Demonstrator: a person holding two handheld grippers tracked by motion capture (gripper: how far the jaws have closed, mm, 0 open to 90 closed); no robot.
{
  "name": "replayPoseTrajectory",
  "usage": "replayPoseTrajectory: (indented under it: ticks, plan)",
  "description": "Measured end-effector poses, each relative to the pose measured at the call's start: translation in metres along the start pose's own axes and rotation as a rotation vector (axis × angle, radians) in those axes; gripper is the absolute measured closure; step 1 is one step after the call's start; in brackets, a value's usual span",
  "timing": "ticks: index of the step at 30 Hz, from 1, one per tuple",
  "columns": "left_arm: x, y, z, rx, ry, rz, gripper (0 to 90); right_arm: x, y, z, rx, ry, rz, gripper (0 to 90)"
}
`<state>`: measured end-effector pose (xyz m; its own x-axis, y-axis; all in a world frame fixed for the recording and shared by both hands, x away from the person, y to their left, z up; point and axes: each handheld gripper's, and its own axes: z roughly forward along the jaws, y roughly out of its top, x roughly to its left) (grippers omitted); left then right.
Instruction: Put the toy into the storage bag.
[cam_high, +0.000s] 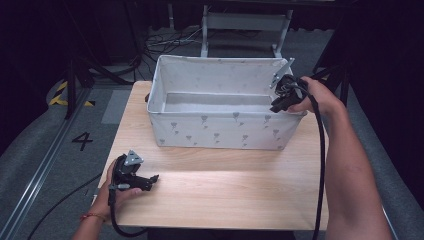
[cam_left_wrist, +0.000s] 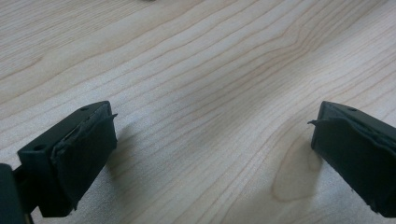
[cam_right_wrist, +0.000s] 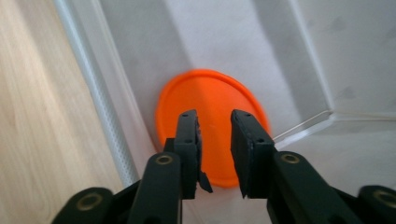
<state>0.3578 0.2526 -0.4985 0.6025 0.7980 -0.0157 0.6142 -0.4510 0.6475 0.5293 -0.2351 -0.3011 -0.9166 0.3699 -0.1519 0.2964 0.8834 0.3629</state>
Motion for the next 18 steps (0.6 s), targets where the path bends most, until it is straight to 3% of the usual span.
replayPoseTrajectory:
  ticks: [4,6,10,13,14,18]
  plan:
    - [0.000,0.000,0.000,0.000,0.000,0.000,0.6,0.007,-0.002,-0.014,-0.112,-0.003,0.005,66.9]
    - [0.000,0.000,0.000,0.000,0.000,0.000,0.5,0.010,-0.004,-0.022,-0.163,-0.027,0.020,61.1]
    - [0.000,0.000,0.000,0.000,0.001,0.000,0.5,0.018,-0.008,-0.035,-0.224,-0.054,0.033,54.4]
    - [0.000,0.000,0.000,0.000,0.000,0.000,0.5,0.026,-0.013,-0.047,-0.283,-0.100,0.084,38.6]
    - [0.000,0.000,0.000,0.000,0.001,0.000,0.5,0.028,-0.015,-0.051,-0.301,-0.138,0.109,31.5]
    - [0.000,0.000,0.000,-0.001,-0.001,0.000,0.6,0.033,-0.022,-0.059,-0.353,-0.177,0.155,26.3]
